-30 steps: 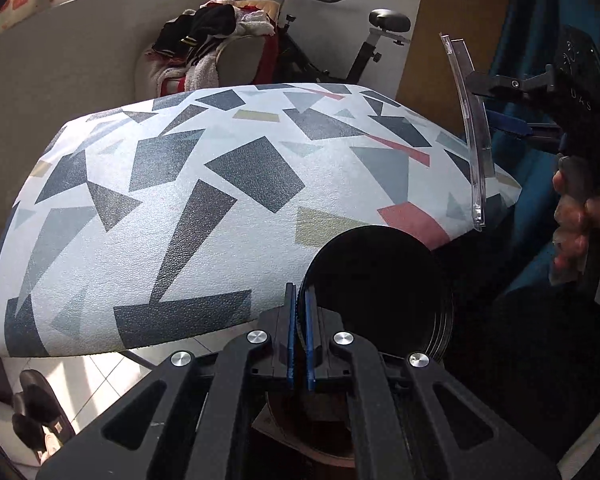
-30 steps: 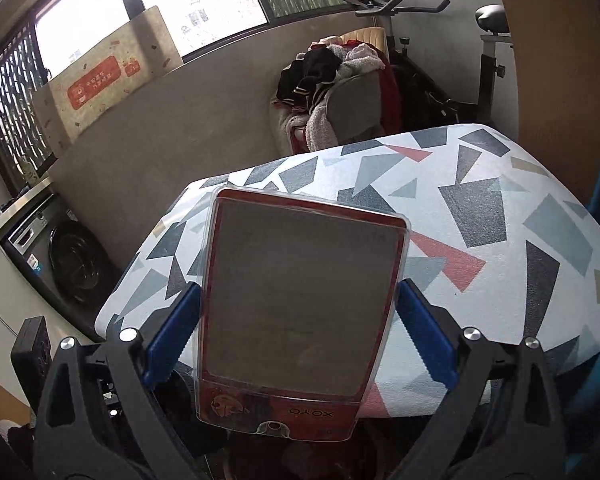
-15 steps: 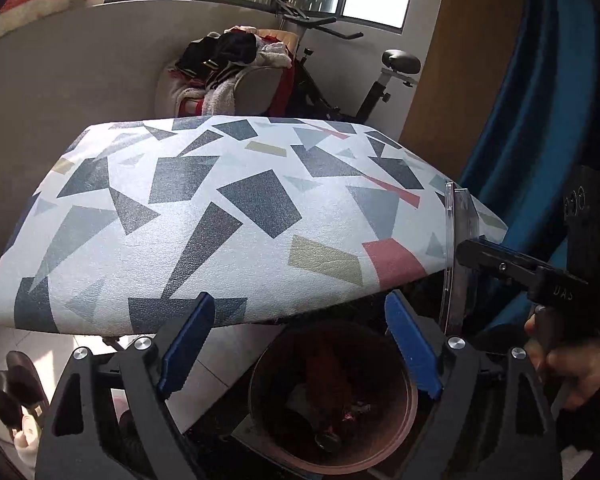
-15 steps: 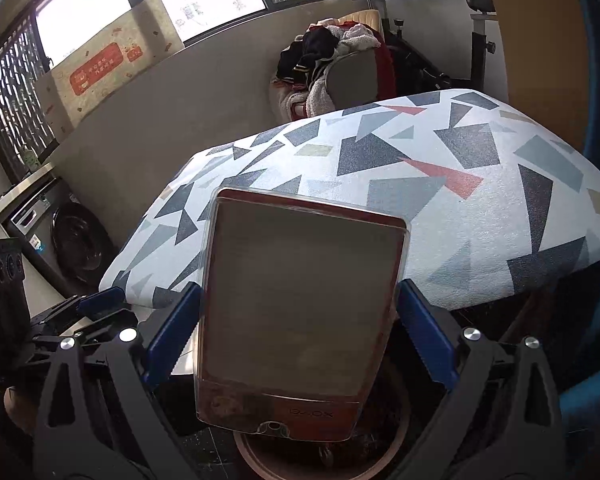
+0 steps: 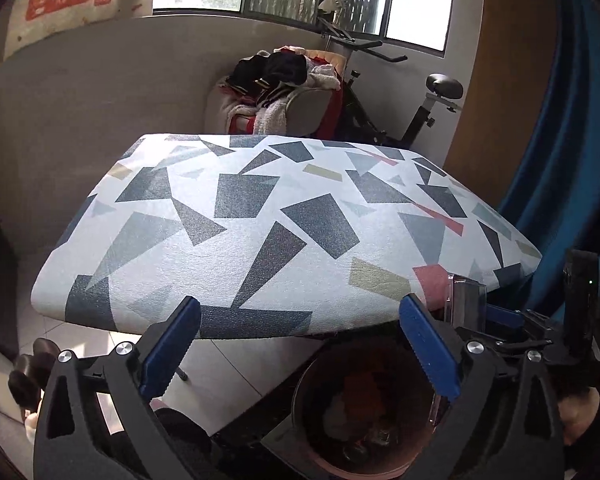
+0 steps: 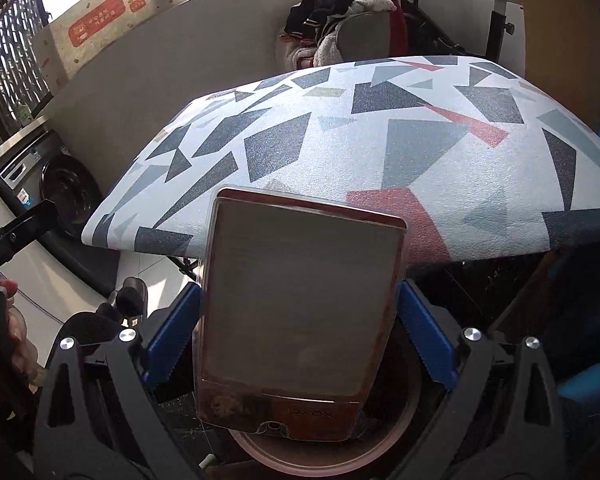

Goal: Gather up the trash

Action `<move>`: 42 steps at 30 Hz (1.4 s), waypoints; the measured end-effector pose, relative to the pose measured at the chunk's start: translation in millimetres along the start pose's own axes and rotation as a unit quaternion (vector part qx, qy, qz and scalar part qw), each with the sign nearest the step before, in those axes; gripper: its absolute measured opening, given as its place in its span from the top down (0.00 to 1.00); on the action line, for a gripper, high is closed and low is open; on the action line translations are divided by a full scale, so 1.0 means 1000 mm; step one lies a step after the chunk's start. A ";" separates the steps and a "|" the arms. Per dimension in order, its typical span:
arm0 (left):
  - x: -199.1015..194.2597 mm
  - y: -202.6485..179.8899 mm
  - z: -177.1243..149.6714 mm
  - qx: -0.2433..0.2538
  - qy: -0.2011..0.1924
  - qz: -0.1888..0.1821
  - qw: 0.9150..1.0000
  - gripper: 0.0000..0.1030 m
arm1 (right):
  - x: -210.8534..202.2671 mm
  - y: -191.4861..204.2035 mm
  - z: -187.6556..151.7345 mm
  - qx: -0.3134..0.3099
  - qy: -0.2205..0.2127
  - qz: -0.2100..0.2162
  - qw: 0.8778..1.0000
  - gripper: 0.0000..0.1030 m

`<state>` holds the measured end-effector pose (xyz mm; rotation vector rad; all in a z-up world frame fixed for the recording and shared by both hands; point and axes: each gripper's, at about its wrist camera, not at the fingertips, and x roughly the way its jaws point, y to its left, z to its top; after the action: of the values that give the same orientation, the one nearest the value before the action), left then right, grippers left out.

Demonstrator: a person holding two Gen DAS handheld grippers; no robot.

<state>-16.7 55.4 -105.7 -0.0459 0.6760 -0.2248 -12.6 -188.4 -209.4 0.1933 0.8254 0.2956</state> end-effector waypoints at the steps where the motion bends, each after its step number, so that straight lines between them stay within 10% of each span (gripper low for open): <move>1: 0.000 0.000 0.000 0.001 0.001 0.005 1.000 0.06 | 0.001 0.000 -0.001 -0.001 0.003 -0.001 1.000 0.08; 18: 0.004 -0.009 -0.004 0.036 0.006 0.063 0.997 0.06 | 0.015 -0.003 -0.006 -0.004 0.030 -0.018 0.999 0.06; 42: -0.059 -0.024 0.071 0.042 -0.078 0.049 0.995 0.06 | -0.099 0.026 0.087 -0.080 -0.091 -0.077 0.990 0.06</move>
<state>-21.3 43.2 -11.4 0.0493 0.5116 -0.1521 -15.9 -201.9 -75.3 0.0046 0.6285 0.1942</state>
